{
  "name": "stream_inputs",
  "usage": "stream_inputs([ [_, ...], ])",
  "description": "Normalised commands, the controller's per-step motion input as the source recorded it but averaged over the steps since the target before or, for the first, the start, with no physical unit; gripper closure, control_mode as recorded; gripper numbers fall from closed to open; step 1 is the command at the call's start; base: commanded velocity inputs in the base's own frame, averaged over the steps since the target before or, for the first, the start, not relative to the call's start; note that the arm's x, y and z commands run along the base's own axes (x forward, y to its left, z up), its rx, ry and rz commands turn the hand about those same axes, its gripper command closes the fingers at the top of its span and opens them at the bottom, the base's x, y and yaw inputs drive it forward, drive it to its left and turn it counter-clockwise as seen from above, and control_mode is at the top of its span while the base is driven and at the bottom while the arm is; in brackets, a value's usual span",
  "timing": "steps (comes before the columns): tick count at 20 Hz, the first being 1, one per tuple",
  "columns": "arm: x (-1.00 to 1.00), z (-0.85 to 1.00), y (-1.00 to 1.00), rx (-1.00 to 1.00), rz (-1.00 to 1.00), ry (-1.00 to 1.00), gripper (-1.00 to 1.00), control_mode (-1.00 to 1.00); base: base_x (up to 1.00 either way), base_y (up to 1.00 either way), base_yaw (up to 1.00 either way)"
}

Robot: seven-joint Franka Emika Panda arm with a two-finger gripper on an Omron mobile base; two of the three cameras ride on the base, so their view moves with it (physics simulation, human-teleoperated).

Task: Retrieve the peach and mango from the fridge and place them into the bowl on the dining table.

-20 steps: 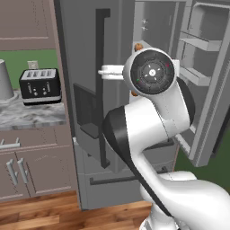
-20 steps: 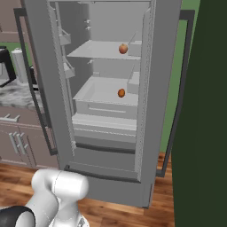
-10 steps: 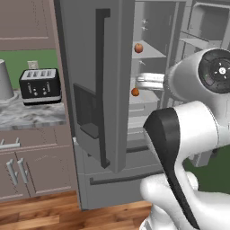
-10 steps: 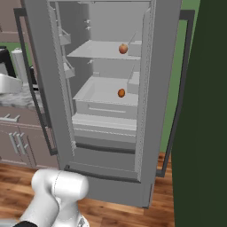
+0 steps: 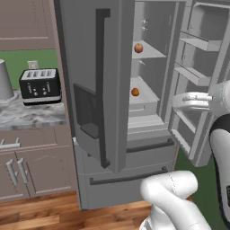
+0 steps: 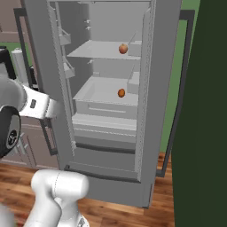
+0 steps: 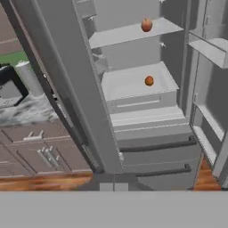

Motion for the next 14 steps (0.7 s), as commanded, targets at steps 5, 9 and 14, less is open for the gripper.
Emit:
stream_inputs([
  [5, 0.45, -0.59, -0.19, 0.17, 0.28, 0.26, 1.0, -1.0, 0.0, 0.0, 0.0],
  [9, 0.7, -0.29, 0.02, 0.06, 0.02, 0.06, 1.0, -1.0, 0.0, 0.0, 0.0],
  [14, 0.41, -0.22, 0.01, 0.0, -0.03, -0.01, 1.0, -1.0, 0.0, 0.0, 0.0],
])
